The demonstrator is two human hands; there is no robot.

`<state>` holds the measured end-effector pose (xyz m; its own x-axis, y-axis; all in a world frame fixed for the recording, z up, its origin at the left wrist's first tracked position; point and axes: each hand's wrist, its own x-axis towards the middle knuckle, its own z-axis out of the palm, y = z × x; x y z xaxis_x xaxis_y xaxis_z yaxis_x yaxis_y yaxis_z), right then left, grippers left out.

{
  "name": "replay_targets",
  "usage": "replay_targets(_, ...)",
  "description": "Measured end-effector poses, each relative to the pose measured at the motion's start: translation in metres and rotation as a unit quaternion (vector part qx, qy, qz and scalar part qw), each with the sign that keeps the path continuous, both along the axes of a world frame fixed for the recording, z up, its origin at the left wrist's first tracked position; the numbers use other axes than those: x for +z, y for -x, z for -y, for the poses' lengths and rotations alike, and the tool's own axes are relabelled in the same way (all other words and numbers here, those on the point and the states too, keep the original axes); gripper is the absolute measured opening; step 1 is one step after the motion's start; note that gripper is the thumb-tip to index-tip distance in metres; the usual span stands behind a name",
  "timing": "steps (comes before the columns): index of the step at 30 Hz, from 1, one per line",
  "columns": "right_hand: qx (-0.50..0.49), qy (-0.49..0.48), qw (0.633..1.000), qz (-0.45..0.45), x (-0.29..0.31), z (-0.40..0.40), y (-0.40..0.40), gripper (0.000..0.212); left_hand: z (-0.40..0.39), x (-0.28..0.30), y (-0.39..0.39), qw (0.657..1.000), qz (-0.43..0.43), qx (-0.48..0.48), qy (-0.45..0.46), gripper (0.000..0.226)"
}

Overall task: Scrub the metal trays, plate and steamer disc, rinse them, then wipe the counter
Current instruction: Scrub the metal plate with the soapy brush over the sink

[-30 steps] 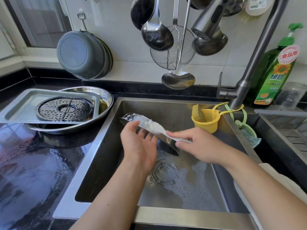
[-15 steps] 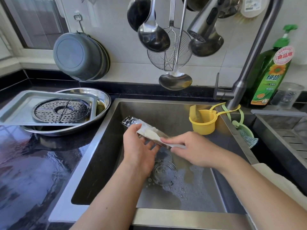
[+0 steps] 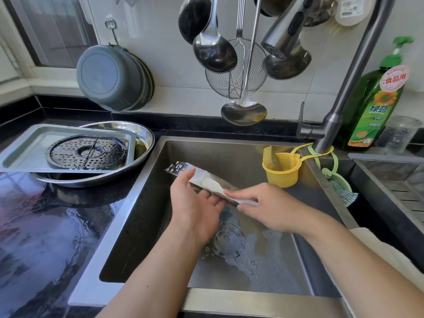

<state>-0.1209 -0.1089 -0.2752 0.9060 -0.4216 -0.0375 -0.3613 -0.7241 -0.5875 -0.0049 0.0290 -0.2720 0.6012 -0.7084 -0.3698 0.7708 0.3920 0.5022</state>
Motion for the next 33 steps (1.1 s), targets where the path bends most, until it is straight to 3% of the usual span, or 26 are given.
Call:
replay_targets(4, -0.059, 0.011, 0.998, 0.007, -0.003, 0.015, 0.001, 0.043, 0.000, 0.003, 0.004, 0.997, 0.049, -0.027, -0.044, 0.022)
replay_targets(7, -0.049, 0.029, 0.998, -0.022, -0.003, 0.014, 0.007, 0.044, 0.001, 0.003, 0.004, 0.996, 0.064, -0.013, -0.060, 0.025)
replay_targets(12, -0.054, 0.008, 0.997, 0.051, -0.002, 0.007, 0.002, 0.046, 0.002, 0.001, 0.000, 0.994, 0.087, 0.019, -0.060, 0.035)
replay_targets(22, -0.004, -0.022, 0.999, 0.049, 0.000, 0.002, 0.001, 0.042, 0.002, 0.001, 0.002, 0.994, 0.082, -0.003, -0.079, 0.038)
replay_targets(26, 0.016, 0.018, 0.999, 0.035, -0.001, -0.014, -0.004, 0.046, 0.004, -0.001, 0.000, 0.996, 0.060, -0.029, -0.063, 0.036)
replay_targets(33, -0.027, -0.010, 1.000, 0.013, 0.010, 0.002, 0.015, 0.046, -0.002, 0.000, -0.006, 0.999, -0.004, 0.047, 0.005, 0.047)
